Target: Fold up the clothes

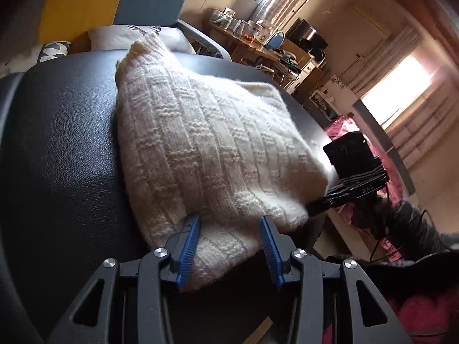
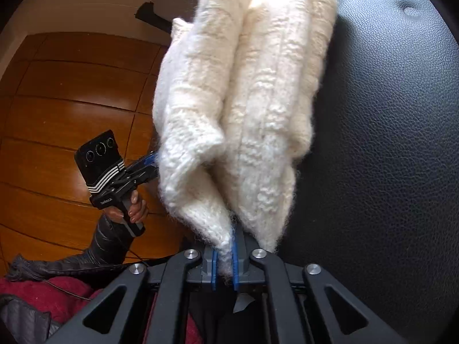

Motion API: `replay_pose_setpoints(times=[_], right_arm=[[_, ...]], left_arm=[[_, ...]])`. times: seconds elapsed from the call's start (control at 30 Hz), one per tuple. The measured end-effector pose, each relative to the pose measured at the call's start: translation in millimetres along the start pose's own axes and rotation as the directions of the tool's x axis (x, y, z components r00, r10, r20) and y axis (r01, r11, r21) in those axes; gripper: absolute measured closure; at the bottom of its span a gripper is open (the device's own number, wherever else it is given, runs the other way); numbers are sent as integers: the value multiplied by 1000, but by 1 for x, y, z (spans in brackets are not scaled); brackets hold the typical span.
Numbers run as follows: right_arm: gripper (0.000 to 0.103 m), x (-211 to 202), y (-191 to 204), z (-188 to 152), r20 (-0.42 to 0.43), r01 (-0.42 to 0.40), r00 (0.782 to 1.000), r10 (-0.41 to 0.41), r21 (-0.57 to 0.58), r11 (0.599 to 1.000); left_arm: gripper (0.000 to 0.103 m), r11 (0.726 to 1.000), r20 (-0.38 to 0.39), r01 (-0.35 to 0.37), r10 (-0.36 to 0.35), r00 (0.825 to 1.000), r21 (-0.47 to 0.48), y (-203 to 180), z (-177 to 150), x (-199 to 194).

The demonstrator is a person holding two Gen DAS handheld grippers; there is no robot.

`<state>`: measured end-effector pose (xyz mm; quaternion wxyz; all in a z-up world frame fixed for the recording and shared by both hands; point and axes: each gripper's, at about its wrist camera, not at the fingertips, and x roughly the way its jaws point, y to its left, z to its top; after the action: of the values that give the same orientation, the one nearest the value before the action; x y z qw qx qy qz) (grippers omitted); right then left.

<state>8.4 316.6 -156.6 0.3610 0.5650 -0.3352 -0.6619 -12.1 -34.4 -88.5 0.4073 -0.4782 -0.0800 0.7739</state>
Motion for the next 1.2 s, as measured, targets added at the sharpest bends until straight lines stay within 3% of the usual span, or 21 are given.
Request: replay_pose_setpoints(times=[0.07,0.17,0.27,0.37,0.5,0.63,0.67,0.7,0.73,0.8,0.83,0.87,0.93,0.97,1.0,1.07,1.13,1.2], right_arm=[[73,-12,9,-3,45,-9,999,9,-2,1000],[73,-44,26,-5,157,17,988,-12,-28,999],[73,-65,32,5,310,34,950,-30,-9,999],[73,-62,24,26,406,53,911,-76,67,996],[73,-47,3,61,439,13,893,-94,182,983],[73,-31,-2,76,446,-1,888,-114,249,968],[73,-26,1,79,439,26,889,-131,236,971],[76,-21,11,82,420,114,889,-182,182,977],[88,-15,25,84,394,246,878,-274,120,962],[92,-7,54,88,363,431,839,-406,15,902],[93,-8,72,90,384,507,804,-454,-43,861],[93,-11,91,92,431,588,752,-500,-95,803],[93,-16,120,99,526,736,625,-576,-153,659],[99,-15,117,106,520,768,597,-611,-150,622],[103,-10,104,115,478,768,603,-638,-132,627],[101,0,68,121,381,762,622,-684,-95,640],[102,-6,33,103,315,714,675,-667,-53,698],[102,-15,20,91,332,672,702,-631,-15,740]], left_arm=[[58,1000,33,7,-7,999,4,-5,3,-8],[58,1000,53,-8,7,999,19,-9,3,-10],[58,999,48,-13,12,999,30,-10,1,-3],[58,999,38,-26,25,999,38,-12,-4,6],[58,1000,41,-21,21,999,15,-7,-9,10],[57,999,27,-34,33,999,36,-7,-8,16],[56,999,23,-33,32,999,44,-8,-8,18],[52,998,15,-30,30,999,53,-8,-8,19],[51,997,1,-36,36,999,66,-10,-9,21],[51,996,-22,-41,43,999,81,-10,-9,24],[50,996,-33,-34,37,999,85,-10,-9,24],[50,996,-45,-27,31,999,90,-10,-9,25],[50,994,-73,-20,28,997,105,-10,-11,28],[50,993,-81,-27,37,996,116,-10,-12,30],[51,991,-86,-37,48,995,129,-11,-13,31],[51,989,-90,-44,56,994,140,-12,-13,31],[51,992,-92,-39,50,994,122,-12,-13,26],[50,995,-82,-19,27,996,96,-10,-10,18]])
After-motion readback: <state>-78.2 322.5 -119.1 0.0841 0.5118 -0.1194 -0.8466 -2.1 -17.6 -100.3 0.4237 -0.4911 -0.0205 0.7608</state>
